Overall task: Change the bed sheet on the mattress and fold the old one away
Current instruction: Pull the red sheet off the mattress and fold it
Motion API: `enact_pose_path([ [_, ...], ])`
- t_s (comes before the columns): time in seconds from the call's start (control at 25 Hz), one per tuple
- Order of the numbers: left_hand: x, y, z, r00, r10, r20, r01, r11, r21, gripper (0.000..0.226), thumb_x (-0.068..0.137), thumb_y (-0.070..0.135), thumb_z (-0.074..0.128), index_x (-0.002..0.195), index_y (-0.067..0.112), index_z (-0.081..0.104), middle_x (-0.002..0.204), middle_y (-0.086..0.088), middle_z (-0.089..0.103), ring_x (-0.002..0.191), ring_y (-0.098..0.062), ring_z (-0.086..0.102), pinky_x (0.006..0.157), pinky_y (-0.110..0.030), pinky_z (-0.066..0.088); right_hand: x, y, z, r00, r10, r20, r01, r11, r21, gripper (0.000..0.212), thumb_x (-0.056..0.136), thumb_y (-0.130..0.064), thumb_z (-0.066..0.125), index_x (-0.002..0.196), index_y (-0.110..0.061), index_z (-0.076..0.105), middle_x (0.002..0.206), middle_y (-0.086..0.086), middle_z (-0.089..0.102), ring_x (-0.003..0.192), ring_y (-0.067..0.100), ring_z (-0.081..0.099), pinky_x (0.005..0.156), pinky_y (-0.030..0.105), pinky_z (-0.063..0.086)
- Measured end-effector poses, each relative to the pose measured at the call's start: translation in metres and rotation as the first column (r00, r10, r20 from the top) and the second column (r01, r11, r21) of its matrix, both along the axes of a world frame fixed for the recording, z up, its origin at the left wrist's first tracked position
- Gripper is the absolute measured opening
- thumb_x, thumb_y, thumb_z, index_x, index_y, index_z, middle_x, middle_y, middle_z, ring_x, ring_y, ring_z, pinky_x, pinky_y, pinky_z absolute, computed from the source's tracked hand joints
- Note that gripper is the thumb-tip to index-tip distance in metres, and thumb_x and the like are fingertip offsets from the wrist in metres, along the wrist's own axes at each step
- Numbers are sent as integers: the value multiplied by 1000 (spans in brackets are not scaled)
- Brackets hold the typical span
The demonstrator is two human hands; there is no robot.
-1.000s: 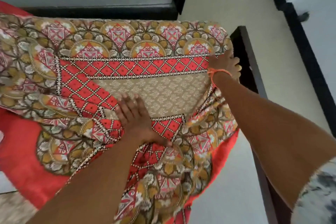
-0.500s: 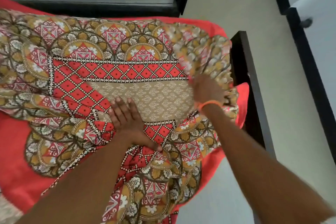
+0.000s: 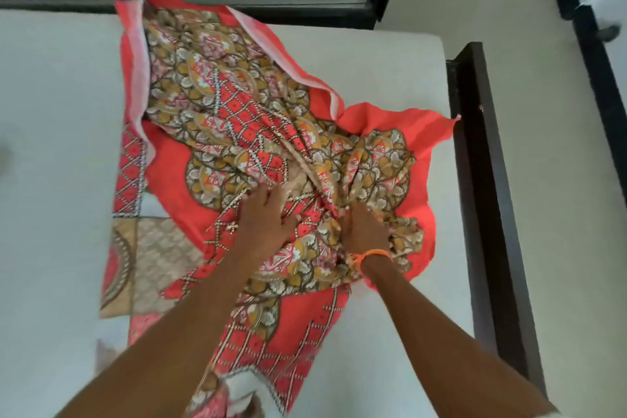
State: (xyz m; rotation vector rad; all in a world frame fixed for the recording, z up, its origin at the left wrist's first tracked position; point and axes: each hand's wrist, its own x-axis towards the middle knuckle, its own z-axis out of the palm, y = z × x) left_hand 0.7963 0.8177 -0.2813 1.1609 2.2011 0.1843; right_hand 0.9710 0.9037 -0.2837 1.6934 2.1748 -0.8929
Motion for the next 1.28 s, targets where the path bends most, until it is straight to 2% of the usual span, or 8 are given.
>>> enact_pose_path([
  [0.08,8,-48,25,936,336,-103,-345,935,-83,98,86,62,61,156,10,15,162,-21,8,149,-39,10,120,-52,13,12,-23,8,977,-186,101,182,982,51,46,96,-36,48,131,-8,42,131,18,48,116,38,53,96,49,44],
  [0.2,6,-95,46,601,771,212,-716,637,-286,69,80,40,78,132,2,55,135,-26,55,123,-36,56,101,-43,48,22,-73,38,821,-568,65,522,699,-489,66,91,-34,64,140,3,39,143,26,41,124,38,47,107,45,39],
  [0.4,11,-144,114,509,637,579,-610,741,-280,19,86,16,74,104,10,74,100,-9,75,92,-25,71,77,-29,55,-25,-143,127,835,-413,-364,226,861,-456,84,79,-48,74,146,-20,33,141,-1,43,127,18,42,104,32,37],
  [0.6,14,-184,198,394,504,769,-626,759,-177,19,97,20,60,115,22,66,114,2,72,104,-16,66,100,-39,48,-34,-156,178,924,-266,-274,205,951,-230,13,78,-13,71,65,-13,69,72,8,70,76,28,68,68,37,57],
  [0.8,-39,-206,264,-51,381,923,-833,494,-250,26,98,22,51,118,12,64,99,-14,74,83,-27,73,77,-43,60,1,-121,228,877,-393,-277,416,909,26,16,87,-12,64,79,-5,76,79,18,72,78,33,67,54,23,41],
  [1.0,-130,-198,332,42,338,940,-969,244,-45,30,97,15,51,123,2,61,99,-18,73,77,-28,73,64,-41,61,29,-88,271,859,-396,-324,446,890,94,30,89,-8,59,117,-6,68,119,19,66,108,37,61,88,32,46],
  [1.16,-130,-189,347,242,415,877,-898,438,40,51,88,-10,57,132,14,49,109,-18,68,89,-32,68,69,-44,60,11,-92,282,957,-274,-95,255,951,-176,55,101,-35,46,142,2,40,146,20,42,135,35,40,113,41,30],
  [1.28,-91,-174,338,280,539,794,-874,485,-21,36,84,-12,62,117,2,59,92,-15,65,64,-19,59,41,-21,45,-32,-117,308,929,-85,-361,43,992,-122,60,85,-38,70,132,-7,51,128,14,59,113,31,58,97,41,49],
])
